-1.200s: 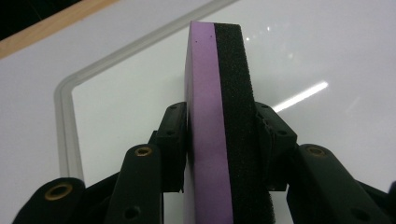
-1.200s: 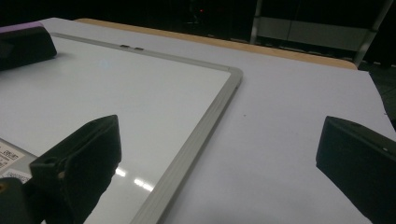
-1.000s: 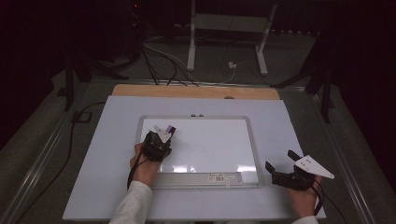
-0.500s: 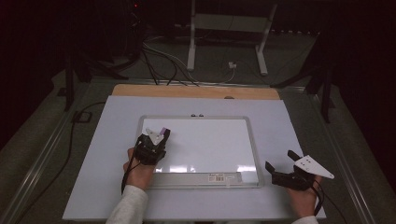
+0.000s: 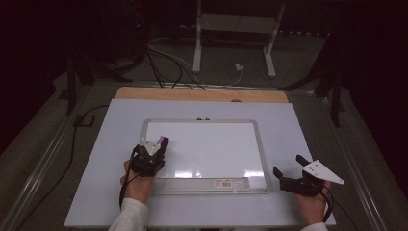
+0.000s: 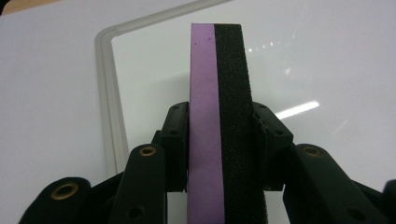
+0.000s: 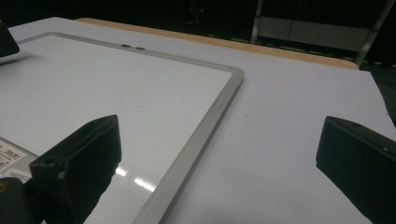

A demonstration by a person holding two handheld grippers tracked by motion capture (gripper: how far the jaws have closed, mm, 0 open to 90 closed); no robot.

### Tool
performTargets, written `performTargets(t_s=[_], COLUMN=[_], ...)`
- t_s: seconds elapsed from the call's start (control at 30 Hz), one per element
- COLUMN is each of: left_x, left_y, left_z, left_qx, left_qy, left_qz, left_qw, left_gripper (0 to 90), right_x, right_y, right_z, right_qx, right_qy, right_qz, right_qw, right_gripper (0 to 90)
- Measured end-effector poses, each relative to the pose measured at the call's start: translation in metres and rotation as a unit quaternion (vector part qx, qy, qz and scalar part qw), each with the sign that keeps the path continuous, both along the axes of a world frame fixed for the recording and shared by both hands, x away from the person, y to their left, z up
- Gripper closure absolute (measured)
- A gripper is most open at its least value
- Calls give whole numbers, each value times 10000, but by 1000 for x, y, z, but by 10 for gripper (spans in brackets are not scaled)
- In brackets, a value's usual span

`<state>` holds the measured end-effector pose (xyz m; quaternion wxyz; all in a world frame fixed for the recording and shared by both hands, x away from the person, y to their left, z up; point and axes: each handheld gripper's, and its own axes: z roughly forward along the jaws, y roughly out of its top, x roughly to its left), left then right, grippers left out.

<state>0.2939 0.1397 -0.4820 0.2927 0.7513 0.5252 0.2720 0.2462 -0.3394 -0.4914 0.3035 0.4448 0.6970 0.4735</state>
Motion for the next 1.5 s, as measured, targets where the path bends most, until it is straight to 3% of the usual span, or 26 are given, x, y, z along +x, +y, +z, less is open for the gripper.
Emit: performTargets(t_s=[0.7, 1.5], left_x=[-26, -44], left_y=[14, 18], left_z=[-8, -9], left_qx=[-136, -266], left_qy=[88, 168], left_qz=[488, 512], left_qw=[9987, 9982], left_gripper=[638, 629], right_x=[1, 2], right_y=[2, 4], right_z=[0, 1], right_qx=[-13, -4], right_qy=[-5, -25], right_qz=[35, 48], right_qw=[10000, 10000], right_gripper=[4, 4])
